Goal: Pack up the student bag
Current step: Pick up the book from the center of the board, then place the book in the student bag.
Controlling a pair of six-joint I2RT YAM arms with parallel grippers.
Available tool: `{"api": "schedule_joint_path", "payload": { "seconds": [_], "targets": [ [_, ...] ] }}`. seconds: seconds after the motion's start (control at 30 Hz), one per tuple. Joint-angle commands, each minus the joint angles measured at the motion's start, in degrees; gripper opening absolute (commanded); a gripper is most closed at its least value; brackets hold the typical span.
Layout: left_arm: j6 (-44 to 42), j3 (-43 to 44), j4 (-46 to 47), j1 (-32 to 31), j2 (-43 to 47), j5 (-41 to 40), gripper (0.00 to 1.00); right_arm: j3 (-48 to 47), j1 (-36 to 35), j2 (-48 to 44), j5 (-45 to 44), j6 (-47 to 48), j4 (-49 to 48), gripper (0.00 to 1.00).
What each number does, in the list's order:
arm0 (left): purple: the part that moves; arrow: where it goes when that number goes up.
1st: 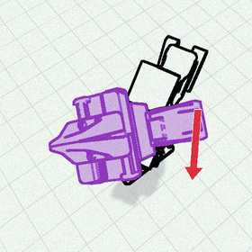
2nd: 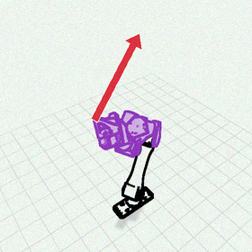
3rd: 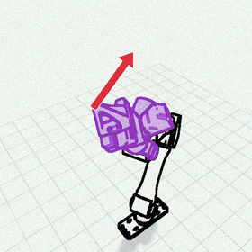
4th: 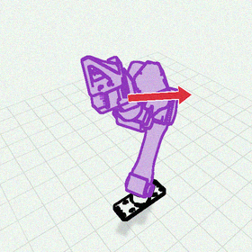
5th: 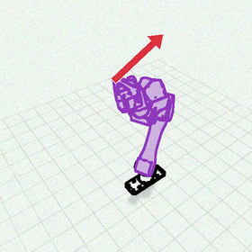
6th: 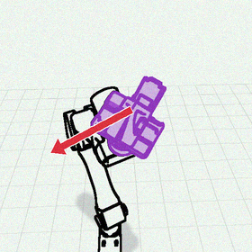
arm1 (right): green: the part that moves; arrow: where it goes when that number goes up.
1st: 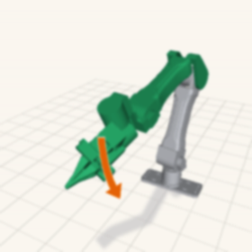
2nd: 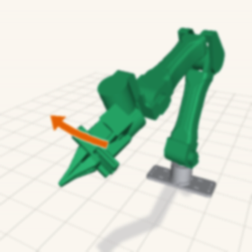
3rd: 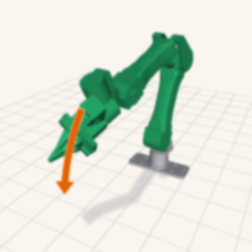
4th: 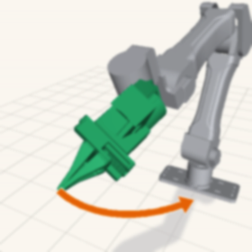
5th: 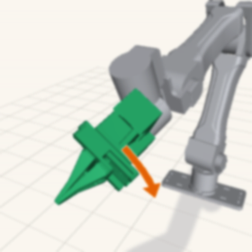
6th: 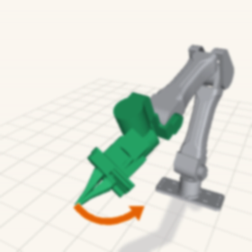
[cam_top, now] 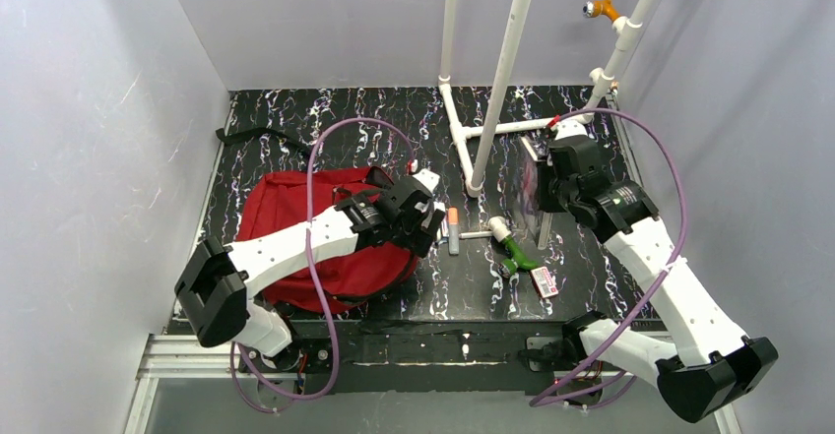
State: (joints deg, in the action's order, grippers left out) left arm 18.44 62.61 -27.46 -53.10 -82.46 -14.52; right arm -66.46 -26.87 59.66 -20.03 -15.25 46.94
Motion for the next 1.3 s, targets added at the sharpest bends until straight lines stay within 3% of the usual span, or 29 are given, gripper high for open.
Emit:
{"api": "schedule_joint_path", "payload": {
  "seconds": [0.0,0.1,0.17,0.43,0.5,0.63,0.9,1.0,1.13,1.27],
  "targets": [
    [-2.65,3.28,-4.61,-0.50,-0.16,1.34,0.87,-3.98,-0.02,-2.60,4.82,-0.60,-2.31,0.01],
    [-5.43,4.47,-5.81,-1.66,-0.15,1.31,0.91,-4.03,-0.02,-2.56,5.90,0.12,-1.74,0.01],
    [-6.84,5.98,-7.67,-2.52,-1.32,0.54,0.88,-4.03,-0.02,-2.24,6.92,0.82,-1.57,0.01],
    [-9.62,9.36,-16.02,-2.71,-7.21,-10.62,0.54,-7.21,-0.02,-2.31,12.45,2.23,1.81,0.01],
    [-11.59,8.91,-16.51,-2.71,-7.04,-13.32,0.50,-8.51,-0.02,-2.55,12.43,3.17,3.39,0.01],
    [-12.80,9.34,-16.73,-2.71,-3.85,-16.39,0.24,-9.92,-0.02,-2.71,13.78,5.82,5.59,0.01],
    [-12.52,5.34,-8.04,-2.45,11.90,-13.43,0.19,-10.29,-0.02,-0.37,36.74,5.93,5.80,0.01],
    [-12.73,3.43,-5.19,-2.19,14.83,-15.40,0.13,-9.97,-0.02,0.81,44.52,4.44,4.89,0.01],
    [-13.08,2.68,-4.41,-2.18,16.95,-20.01,0.00,-8.55,-0.02,1.16,52.29,-2.50,-0.46,0.01],
    [-12.37,-0.30,-1.38,-2.18,21.16,-23.10,0.00,-6.13,-0.02,0.89,59.28,-16.95,-12.47,0.01]
  ]
}}
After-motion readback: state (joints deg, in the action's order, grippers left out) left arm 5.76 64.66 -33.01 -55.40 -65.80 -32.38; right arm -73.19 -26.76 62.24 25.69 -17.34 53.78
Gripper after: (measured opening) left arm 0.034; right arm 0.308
